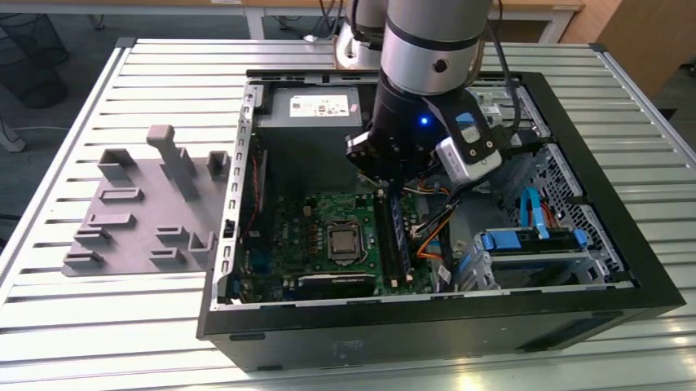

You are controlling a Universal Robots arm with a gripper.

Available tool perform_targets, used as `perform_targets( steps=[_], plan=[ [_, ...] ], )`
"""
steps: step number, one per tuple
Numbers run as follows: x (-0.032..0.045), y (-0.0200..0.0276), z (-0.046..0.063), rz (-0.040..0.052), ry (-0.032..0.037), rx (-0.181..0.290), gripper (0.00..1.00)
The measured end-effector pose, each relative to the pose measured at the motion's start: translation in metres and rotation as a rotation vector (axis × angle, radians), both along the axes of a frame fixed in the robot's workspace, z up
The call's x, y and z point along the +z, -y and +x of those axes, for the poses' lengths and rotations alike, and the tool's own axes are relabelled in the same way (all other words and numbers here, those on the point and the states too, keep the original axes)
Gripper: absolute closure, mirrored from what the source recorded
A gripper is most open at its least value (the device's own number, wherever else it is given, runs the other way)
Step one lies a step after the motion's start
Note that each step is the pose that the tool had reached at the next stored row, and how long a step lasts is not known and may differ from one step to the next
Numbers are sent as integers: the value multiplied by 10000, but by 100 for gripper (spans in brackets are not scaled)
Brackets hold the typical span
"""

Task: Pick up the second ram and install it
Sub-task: 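Insert the second ram into the second slot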

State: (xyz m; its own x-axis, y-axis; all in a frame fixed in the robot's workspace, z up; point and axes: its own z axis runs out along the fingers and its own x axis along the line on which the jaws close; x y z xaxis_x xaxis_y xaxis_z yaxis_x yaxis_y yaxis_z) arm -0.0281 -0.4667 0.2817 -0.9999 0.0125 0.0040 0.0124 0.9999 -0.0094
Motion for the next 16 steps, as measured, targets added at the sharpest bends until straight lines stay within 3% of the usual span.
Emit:
perform_targets(
  steps=[16],
  plan=[
    [-291,45,11,-1,0,-29,86]
  ],
)
